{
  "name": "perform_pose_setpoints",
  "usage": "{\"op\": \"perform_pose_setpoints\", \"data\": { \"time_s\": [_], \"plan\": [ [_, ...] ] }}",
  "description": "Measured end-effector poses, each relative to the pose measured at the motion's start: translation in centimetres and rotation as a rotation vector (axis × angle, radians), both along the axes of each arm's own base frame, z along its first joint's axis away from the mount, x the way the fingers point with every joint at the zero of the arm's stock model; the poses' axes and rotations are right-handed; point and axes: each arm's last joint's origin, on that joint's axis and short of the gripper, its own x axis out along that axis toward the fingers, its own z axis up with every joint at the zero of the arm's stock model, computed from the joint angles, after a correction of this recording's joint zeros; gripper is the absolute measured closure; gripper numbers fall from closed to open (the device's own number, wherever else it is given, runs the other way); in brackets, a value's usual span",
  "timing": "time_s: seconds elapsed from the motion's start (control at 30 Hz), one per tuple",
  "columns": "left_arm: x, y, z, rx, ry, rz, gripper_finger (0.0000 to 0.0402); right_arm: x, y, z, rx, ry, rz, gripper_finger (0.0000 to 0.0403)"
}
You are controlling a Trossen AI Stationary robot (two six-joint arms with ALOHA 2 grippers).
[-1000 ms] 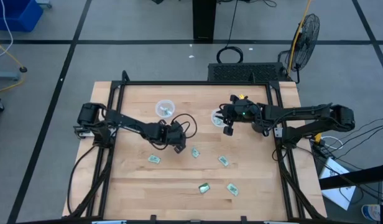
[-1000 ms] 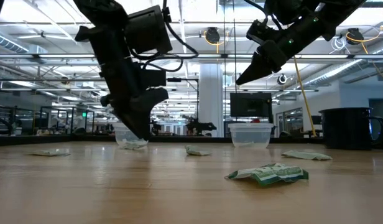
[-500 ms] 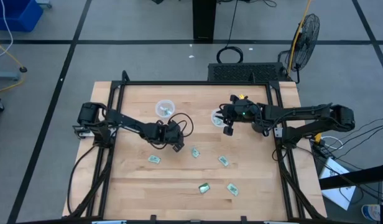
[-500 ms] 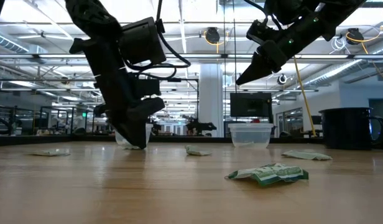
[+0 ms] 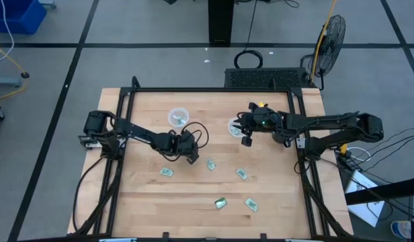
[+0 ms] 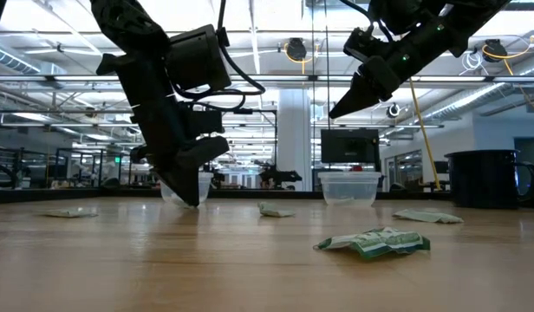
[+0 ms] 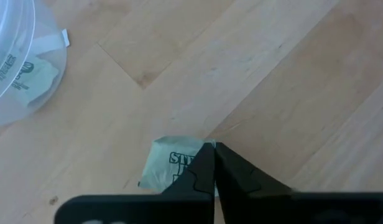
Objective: Pick and place items into bin
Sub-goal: Put the stevia packet into the left transparent bin
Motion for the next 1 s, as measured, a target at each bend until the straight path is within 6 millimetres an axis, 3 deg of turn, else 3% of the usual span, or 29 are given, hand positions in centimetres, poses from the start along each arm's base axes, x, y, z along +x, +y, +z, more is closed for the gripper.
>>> {"op": "perform_pose_setpoints", "data": {
  "time_s": [0.3,0.5,0.77,1.0],
  "plan": [
    [0.2,-0.1,0.6,-0.024,-0.035,-0.011,0.0395,0.0,0.0,0.0,0.0,0.0,0.0,0.0328],
    [0.1,0.3,4.8,0.031,-0.16,-0.032,0.0395,0.0,0.0,0.0,0.0,0.001,0.0,0.0328],
    [-2.2,4.0,10.8,0.171,-0.314,0.029,0.0393,0.0,0.0,0.0,0.017,-0.005,-0.011,0.0328],
    [-3.4,7.4,11.9,0.172,-0.322,0.07,0.0394,0.0,0.0,0.0,0.041,-0.014,-0.028,0.0328]
  ]
}}
